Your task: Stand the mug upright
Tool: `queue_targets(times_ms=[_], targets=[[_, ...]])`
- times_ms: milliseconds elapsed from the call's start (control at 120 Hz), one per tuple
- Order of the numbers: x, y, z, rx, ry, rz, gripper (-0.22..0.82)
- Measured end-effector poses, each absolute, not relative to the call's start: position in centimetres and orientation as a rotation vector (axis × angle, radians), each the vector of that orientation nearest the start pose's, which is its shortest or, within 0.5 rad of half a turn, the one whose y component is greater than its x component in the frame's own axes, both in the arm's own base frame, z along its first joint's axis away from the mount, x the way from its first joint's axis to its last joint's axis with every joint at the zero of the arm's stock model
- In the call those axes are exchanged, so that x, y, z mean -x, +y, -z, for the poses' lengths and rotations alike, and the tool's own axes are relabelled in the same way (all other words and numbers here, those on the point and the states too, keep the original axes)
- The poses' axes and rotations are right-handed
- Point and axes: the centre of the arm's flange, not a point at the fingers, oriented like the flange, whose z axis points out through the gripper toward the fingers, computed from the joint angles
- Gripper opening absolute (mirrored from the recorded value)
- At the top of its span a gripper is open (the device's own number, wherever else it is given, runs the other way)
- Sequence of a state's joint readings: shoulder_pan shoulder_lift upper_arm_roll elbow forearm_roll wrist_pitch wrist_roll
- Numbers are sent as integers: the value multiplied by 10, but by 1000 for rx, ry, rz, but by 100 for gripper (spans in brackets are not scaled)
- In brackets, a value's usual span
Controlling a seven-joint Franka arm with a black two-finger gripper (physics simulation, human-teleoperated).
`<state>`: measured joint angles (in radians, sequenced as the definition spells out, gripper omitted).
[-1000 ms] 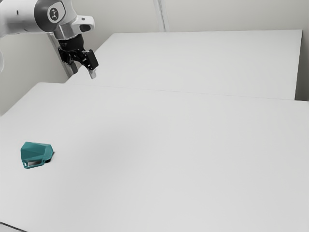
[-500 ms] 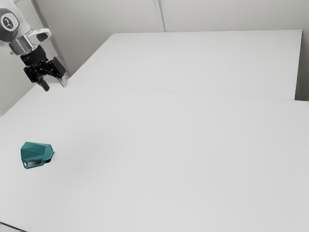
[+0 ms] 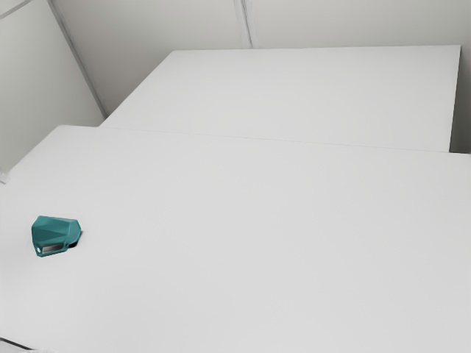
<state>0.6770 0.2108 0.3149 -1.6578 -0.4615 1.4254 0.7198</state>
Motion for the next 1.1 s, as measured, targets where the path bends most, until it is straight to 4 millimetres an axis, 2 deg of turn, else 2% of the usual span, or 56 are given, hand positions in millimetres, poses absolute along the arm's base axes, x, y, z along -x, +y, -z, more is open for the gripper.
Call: queue_targets(times_ms=[50,142,325,475,667,883,1100], targets=[[-368,453,-454,-2509,378,-29,60],[-379,463,-426,-2489,311,-30,60],[-378,483,-372,-2438,275,-84,60],[-385,490,-349,-2422,268,-183,60],[-387,494,-304,-2375,311,-251,60],[-387,482,-285,-2337,309,-282,60],[-392,469,-287,-2268,252,-310,60]])
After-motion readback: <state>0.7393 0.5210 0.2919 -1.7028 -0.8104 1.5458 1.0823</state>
